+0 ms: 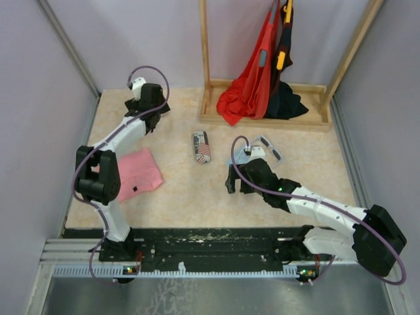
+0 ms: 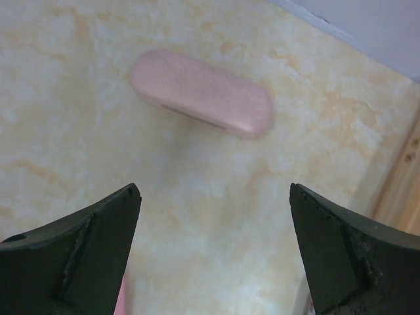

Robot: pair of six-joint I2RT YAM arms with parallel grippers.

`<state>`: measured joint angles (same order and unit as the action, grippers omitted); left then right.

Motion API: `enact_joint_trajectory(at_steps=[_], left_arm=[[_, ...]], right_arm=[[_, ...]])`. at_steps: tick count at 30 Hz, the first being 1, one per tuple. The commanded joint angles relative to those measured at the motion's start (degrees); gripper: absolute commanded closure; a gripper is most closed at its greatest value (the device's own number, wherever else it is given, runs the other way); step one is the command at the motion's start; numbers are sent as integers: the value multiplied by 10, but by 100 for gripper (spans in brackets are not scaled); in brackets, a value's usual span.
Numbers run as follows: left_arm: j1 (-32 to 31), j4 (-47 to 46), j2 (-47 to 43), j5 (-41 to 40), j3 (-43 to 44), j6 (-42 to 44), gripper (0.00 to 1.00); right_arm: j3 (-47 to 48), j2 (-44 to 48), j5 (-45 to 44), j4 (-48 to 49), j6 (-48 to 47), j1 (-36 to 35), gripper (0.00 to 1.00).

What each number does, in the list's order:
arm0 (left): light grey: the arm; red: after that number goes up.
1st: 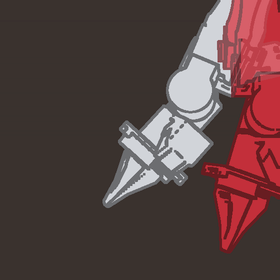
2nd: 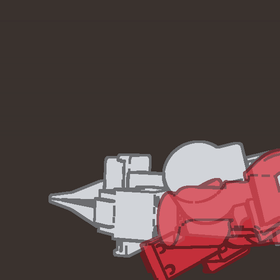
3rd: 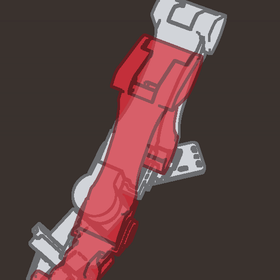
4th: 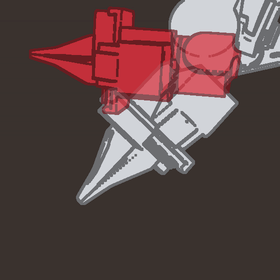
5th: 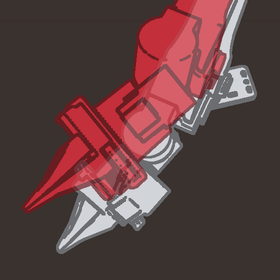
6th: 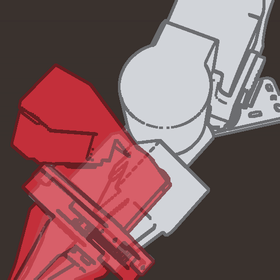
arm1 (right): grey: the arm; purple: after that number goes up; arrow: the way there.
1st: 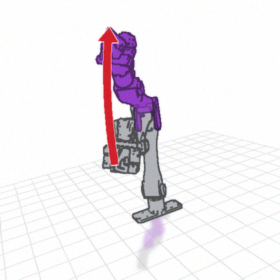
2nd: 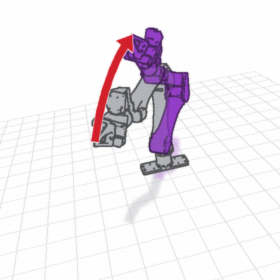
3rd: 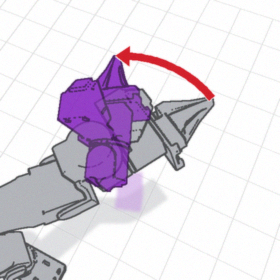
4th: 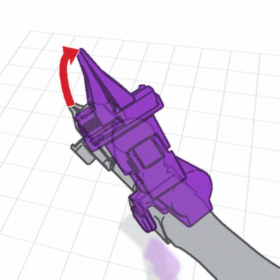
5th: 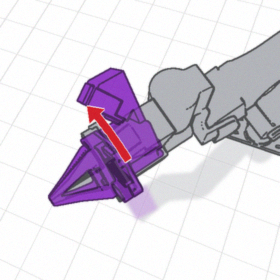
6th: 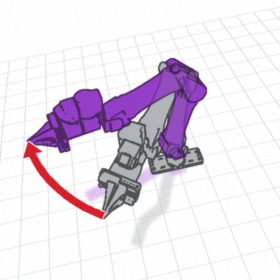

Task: Organize the sunglasses
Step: Move the sunglasses case at the center of the board.

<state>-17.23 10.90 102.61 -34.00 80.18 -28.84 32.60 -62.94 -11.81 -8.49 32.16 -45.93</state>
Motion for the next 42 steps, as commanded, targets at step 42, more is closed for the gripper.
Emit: enact_joint_trajectory(at_steps=[42], left_arm=[[128, 59, 443, 200, 512, 118, 9]], right_arm=[[-26, -57, 88, 95, -25, 1, 3]])
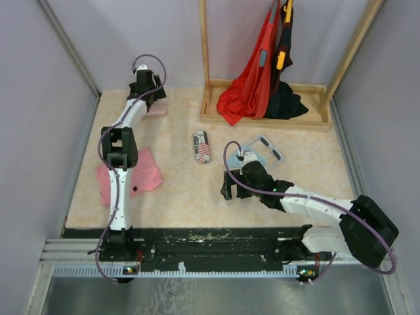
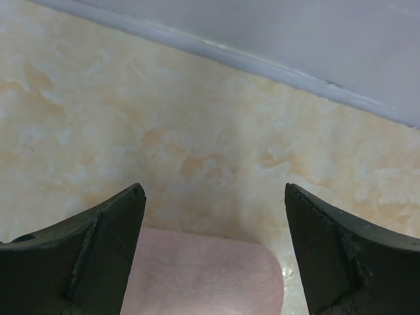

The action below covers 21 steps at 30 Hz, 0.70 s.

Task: Organize the sunglasses
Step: Move the sunglasses case at the center of the board.

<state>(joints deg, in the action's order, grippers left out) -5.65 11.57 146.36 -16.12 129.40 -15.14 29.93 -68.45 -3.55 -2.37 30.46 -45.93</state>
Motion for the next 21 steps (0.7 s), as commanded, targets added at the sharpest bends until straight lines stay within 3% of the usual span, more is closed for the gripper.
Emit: enact_joint_trajectory(at_steps=[1, 17, 21], left_arm=[[15, 60, 6, 23, 19, -23, 9], [25, 109, 4, 75, -2, -9, 7], [25, 89, -27, 92, -56, -9, 6]], right_arm=[[1, -2, 6, 33, -8, 1, 3], [-3, 12, 12, 20, -8, 1, 3], [-6, 19, 16, 16, -8, 1, 3]])
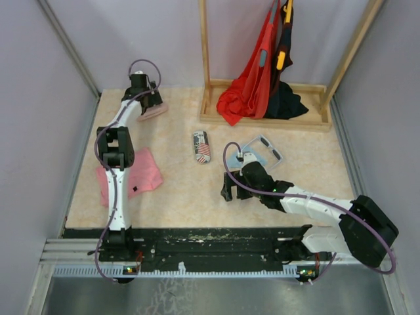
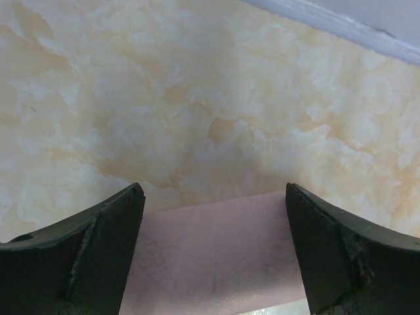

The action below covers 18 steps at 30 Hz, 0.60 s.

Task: Organize the sunglasses
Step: Move the sunglasses case at the center of the board.

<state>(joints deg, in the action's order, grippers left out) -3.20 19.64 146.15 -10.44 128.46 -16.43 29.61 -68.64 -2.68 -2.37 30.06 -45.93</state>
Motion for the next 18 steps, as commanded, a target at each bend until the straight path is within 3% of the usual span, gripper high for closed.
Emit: enact_joint_trajectory(at_steps=[1, 18], left_arm=[[1, -2, -34, 43, -63, 5, 6], [-1, -39, -115, 122, -187, 32, 6]], right_arm=[[-4, 24, 7, 15, -5, 1, 3], [-13, 44, 22, 8, 0, 1, 3]])
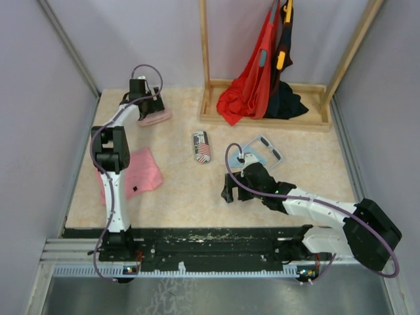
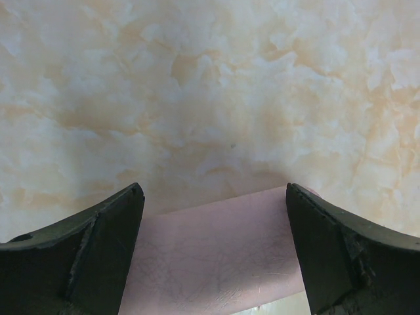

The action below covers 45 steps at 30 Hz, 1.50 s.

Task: Organize the sunglasses
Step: Move the sunglasses case at the center of the board.

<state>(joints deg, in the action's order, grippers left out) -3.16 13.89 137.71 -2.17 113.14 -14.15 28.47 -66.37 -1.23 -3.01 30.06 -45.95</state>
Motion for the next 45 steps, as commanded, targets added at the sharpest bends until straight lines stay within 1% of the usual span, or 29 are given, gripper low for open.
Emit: enact_joint_trajectory(at_steps=[1, 7, 11, 18, 26, 30, 34, 38, 45], left_arm=[[-4, 18, -39, 37, -45, 10, 6], [-15, -7, -98, 33, -148, 1, 7], [-17, -6, -129, 50, -195, -12, 7], [-19, -41, -186, 76, -280, -23, 7], [-20, -76, -225, 113, -335, -21, 6], [-19, -95, -242, 118, -362, -23, 6], [-19, -112, -256, 125, -383, -20, 4], [-19, -130, -267, 139, -409, -18, 0], [-20, -159, -302, 153, -468, -21, 0]], right_arm=[[-1, 22, 8, 14, 0, 2, 3], [-1, 31, 16, 5, 5, 2, 3], [-1, 41, 17, -4, 7, 2, 3], [1, 49, 23, -13, 13, 2, 3], [3, 57, 25, -29, 14, 1, 3], [6, 60, 27, -35, 15, 1, 3], [9, 58, 30, -40, 14, 1, 3], [12, 55, 34, -42, 15, 1, 3], [18, 50, 38, -49, 12, -2, 3]])
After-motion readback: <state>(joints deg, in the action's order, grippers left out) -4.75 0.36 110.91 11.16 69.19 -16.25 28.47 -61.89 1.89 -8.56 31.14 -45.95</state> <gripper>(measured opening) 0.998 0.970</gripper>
